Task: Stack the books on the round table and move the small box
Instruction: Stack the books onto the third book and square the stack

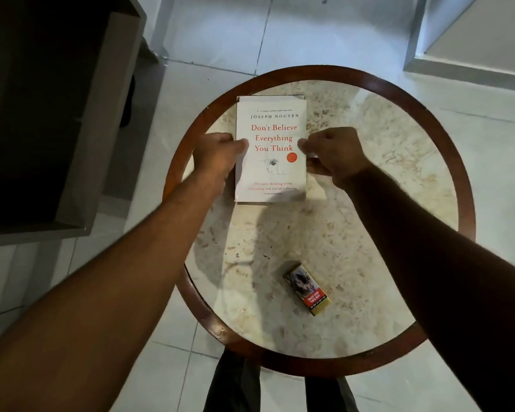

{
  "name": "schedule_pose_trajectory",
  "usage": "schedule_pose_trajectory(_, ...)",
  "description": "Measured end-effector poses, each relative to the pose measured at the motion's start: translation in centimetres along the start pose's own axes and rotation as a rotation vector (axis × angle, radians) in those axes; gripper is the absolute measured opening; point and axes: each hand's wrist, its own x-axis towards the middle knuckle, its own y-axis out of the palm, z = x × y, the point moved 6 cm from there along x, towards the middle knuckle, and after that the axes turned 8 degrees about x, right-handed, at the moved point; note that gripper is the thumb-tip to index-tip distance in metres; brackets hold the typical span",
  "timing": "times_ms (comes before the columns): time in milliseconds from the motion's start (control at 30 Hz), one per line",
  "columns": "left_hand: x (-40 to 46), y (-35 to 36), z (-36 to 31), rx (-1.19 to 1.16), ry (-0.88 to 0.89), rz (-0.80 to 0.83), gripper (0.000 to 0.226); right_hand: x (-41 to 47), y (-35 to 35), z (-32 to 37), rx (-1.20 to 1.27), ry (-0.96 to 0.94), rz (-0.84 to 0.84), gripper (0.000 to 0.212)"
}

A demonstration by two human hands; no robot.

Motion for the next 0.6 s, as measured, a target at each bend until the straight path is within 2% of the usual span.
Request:
schedule_pose_trajectory(67, 0.5, 0.0, -0.5, 0.027, -0.071, 0.029, 0.019, 0.2, -0.1, -0.1, 0.013, 0.016, 0.019, 0.016)
schedule_pose_trajectory(133, 0.6, -0.1, -1.2, 0.038, -0.095, 0.087, 0.02, 0.3, -0.2, -0.4, 0.037, 0.044, 0.048, 0.011)
schedule_pose_trajectory(233, 0.0, -0.5, -1.7, 0.113, -0.079, 0.197, 0.026, 0.1, -0.2, -0.6, 0.056, 0.093, 0.094, 0.029)
schedule_pose_trajectory(300, -0.7, -0.7, -2.0, 0.101, -0.004, 0.22, 0.03, -0.3, -0.3, -0.2, 0.058, 0.048, 0.156, 0.034)
schedule_pose_trajectory(433, -2.2, -1.9, -2.8, -0.008, 0.295, 0.197, 0.029, -1.6, -1.6, 2.1, 0.019, -0.257, 0.213, 0.043)
schedule_pose_trajectory(533, -4.2, -2.8, -3.2, -0.095, 0.527, 0.216, 0.042, -3.2, -2.6, 3.8, -0.1, -0.507, 0.195, 0.046)
schedule_pose_trajectory(600, -5.1, -3.1, -3.2, -0.134, 0.588, 0.216, 0.05, -4.6, -2.9, 4.0, -0.108, -0.617, 0.221, 0.046)
